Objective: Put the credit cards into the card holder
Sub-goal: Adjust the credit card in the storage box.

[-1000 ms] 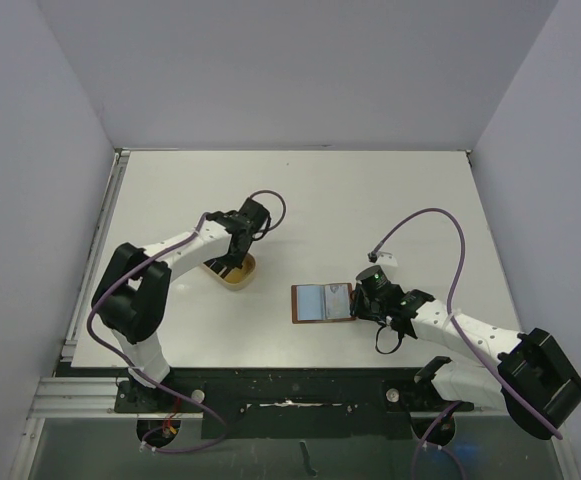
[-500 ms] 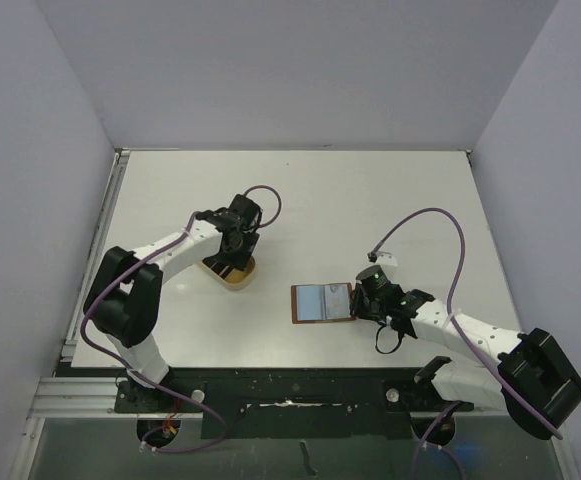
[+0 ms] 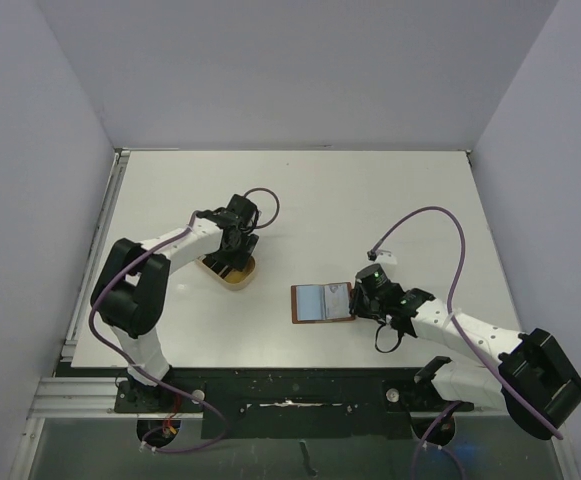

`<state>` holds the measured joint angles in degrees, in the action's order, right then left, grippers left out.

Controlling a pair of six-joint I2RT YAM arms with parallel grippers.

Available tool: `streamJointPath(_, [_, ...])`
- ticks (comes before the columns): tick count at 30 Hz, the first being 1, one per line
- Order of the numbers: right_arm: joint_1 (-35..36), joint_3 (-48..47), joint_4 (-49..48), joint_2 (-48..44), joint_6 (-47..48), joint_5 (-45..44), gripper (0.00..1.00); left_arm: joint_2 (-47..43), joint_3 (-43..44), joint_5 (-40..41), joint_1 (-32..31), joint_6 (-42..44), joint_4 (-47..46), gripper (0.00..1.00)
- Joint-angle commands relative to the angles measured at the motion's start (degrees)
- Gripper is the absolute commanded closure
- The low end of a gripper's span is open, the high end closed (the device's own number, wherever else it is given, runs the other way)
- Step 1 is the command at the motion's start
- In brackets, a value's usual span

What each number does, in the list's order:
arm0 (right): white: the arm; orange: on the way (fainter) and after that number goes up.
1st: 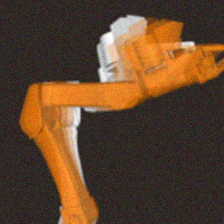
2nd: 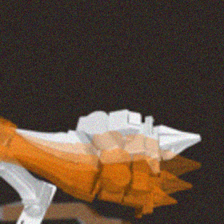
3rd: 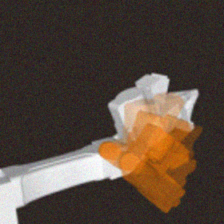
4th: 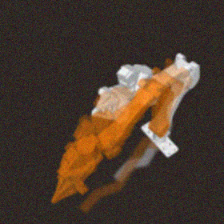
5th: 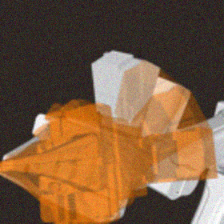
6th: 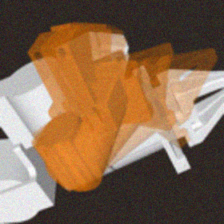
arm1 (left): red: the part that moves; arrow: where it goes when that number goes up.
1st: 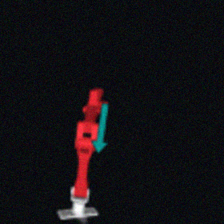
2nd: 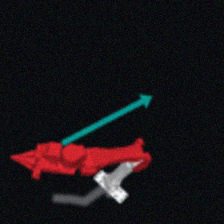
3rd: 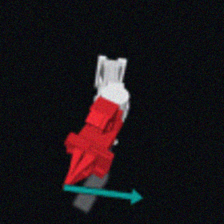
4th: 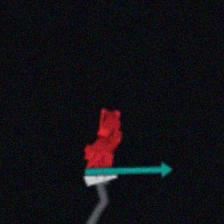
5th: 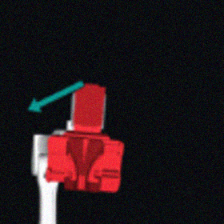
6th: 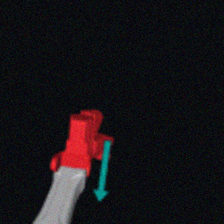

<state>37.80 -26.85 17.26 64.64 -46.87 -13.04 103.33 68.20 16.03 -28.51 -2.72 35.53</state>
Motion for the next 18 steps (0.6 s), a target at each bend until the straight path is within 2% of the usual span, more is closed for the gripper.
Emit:
streamJointPath(1, [-0.5, -3.1, -1.3, -0.6, 1.1, -1.1, 0.74, 2.0, 0.6, 5.3, 0.6, 1.7, -1.0, 0.38])
streamJointPath(9, [-0.7, -3.1, -1.8, 0.2, 1.3, -0.8, 0.74, 2.6, 1.4, 11.0, 0.6, 2.5, -0.8, 0.41])
streamJointPath(18, [-0.8, -2.5, -1.4, -0.5, 1.0, -0.9, 0.74, 3.3, 2.8, 13.9, 0.7, 2.3, -0.6, 0.52])
